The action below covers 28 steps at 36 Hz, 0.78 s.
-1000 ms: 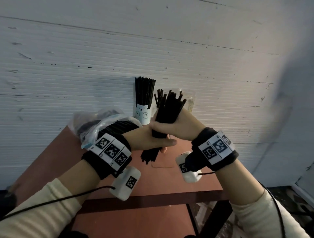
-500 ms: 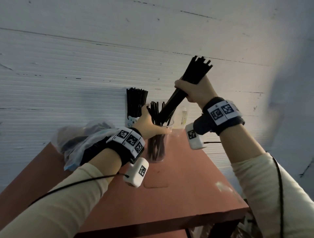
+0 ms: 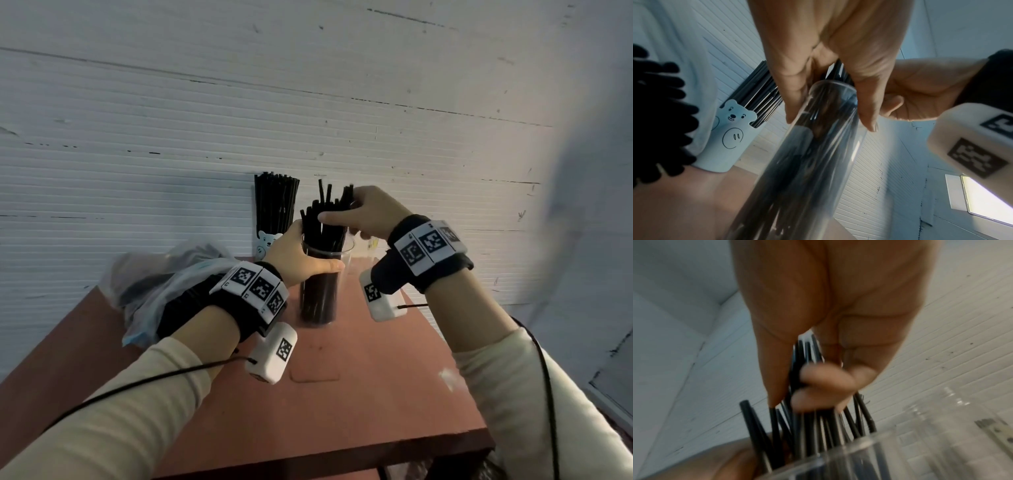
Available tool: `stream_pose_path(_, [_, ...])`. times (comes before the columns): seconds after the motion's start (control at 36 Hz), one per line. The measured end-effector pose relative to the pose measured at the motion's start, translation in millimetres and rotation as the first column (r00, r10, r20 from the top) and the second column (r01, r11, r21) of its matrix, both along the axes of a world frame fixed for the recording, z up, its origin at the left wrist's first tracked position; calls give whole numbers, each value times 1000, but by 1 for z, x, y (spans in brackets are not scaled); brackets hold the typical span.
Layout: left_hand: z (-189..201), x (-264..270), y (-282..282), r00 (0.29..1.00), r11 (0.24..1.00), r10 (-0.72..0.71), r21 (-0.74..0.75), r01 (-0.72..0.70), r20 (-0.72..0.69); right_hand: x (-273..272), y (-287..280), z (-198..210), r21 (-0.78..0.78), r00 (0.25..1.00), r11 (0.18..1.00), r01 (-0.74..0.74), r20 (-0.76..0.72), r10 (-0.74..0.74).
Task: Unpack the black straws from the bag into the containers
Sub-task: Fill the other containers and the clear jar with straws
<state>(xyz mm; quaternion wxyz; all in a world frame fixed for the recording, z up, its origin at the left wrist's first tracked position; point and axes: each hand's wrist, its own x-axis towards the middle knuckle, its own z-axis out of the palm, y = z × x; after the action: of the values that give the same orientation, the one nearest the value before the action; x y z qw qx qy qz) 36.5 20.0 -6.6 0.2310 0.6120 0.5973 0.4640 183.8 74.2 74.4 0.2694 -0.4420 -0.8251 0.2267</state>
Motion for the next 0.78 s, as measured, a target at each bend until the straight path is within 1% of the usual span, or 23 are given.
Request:
stream_pose_path(0.06, [0,1,0,1000,1000,-11,-8,11,-5,0,0,-2,172,995,980,102,-1,-103])
stream_pose_path(0.08, [0,1,-1,1000,1000,-15,-10,15,-8,-1,-1,-4,224,994,968,113,-19,-112])
stream_pose_path(0.14, [-2,2,0,1000,1000,-11,-22,10,-5,-5,-4,-8,323,998,945,53,-33,-45])
stream_pose_path(0.19, [-4,2,1,1000,1000,-1,-26,1,14,-9,-7,-13,399,999,916,-39,20,34])
stream_pose_path(0.25, [-4,4,2,999,1000,-2,-21,3,36,-12,-8,-16,429,993,899,-85,106,43])
stream_pose_path(0.31, [-3,4,1,998,999,-20,-27,21,61,-14,-10,-18,423,990,903,-77,138,20])
stream_pose_path(0.39, [-3,1,0,998,999,-37,-28,38,49,-12,-15,-15,443,996,895,-57,89,19])
stream_pose_path(0.44, [-2,-5,-3,1000,998,-23,-59,24,14,-12,-19,-12,501,998,863,-63,57,40])
stream_pose_path(0.5, [1,-13,-11,1000,995,11,-100,-13,-27,-15,-26,-9,552,996,830,-77,-2,93])
stream_pose_path(0.53, [2,-18,-17,998,995,32,-92,-38,-60,-18,-32,-9,575,991,814,-83,-38,128])
stream_pose_path(0.58, [7,-31,-31,993,998,59,-22,-61,-105,-25,-43,-10,618,976,781,-88,-105,193])
stream_pose_path(0.67, [14,-52,-55,979,994,100,49,-93,-177,-39,-61,-17,663,949,743,-90,-169,266])
stream_pose_path(0.72, [20,-67,-69,957,989,148,59,-138,-248,-50,-73,-25,648,931,752,-120,-190,312])
stream_pose_path(0.78, [25,-82,-83,939,981,193,70,-180,-286,-62,-83,-35,578,918,796,-177,-194,345])
